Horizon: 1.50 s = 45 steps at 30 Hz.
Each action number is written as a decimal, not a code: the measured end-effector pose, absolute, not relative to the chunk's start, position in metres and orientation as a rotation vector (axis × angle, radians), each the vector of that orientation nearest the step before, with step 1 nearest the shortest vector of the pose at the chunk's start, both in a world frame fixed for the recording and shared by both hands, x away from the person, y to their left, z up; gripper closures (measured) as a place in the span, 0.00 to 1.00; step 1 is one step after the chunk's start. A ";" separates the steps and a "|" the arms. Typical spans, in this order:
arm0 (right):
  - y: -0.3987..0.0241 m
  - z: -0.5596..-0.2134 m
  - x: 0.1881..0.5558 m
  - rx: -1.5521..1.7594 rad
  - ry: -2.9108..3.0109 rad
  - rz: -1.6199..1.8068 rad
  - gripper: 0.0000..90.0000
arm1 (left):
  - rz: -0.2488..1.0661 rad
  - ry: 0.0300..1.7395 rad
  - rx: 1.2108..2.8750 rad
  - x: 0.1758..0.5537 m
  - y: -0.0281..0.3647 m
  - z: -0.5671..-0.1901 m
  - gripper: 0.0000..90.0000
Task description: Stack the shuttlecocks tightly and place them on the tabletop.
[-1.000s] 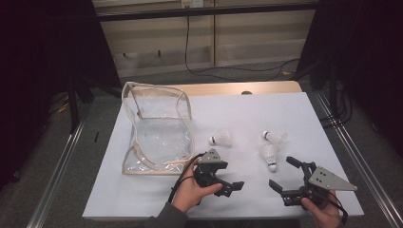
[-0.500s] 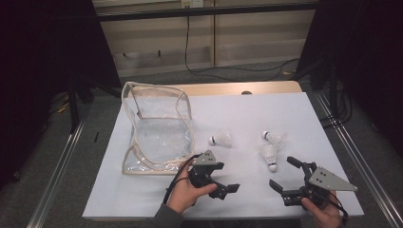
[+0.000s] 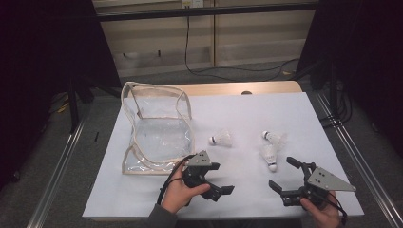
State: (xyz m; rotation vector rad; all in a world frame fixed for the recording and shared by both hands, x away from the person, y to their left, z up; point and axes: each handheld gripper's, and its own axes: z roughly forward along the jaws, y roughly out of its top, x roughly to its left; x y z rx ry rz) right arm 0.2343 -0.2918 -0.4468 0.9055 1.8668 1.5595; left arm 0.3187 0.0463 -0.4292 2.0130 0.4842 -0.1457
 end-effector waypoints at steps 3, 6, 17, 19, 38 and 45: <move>-0.291 -0.447 0.235 0.904 1.866 1.559 0.01 | -0.154 0.473 2.004 0.319 0.051 -0.428 0.04; -0.290 -0.447 0.234 0.901 1.872 1.554 0.01 | -0.156 0.474 1.998 0.318 0.053 -0.427 0.04; -0.286 -0.446 0.232 0.894 1.875 1.551 0.01 | -0.153 0.463 1.987 0.317 0.065 -0.425 0.04; -0.285 -0.446 0.232 0.892 1.879 1.545 0.01 | -0.146 0.464 1.992 0.316 0.069 -0.424 0.04; -0.285 -0.447 0.234 0.892 1.881 1.537 0.01 | -0.126 0.461 1.977 0.314 0.089 -0.420 0.04; -0.285 -0.447 0.233 0.892 1.882 1.547 0.01 | -0.087 0.464 1.988 0.314 0.098 -0.421 0.03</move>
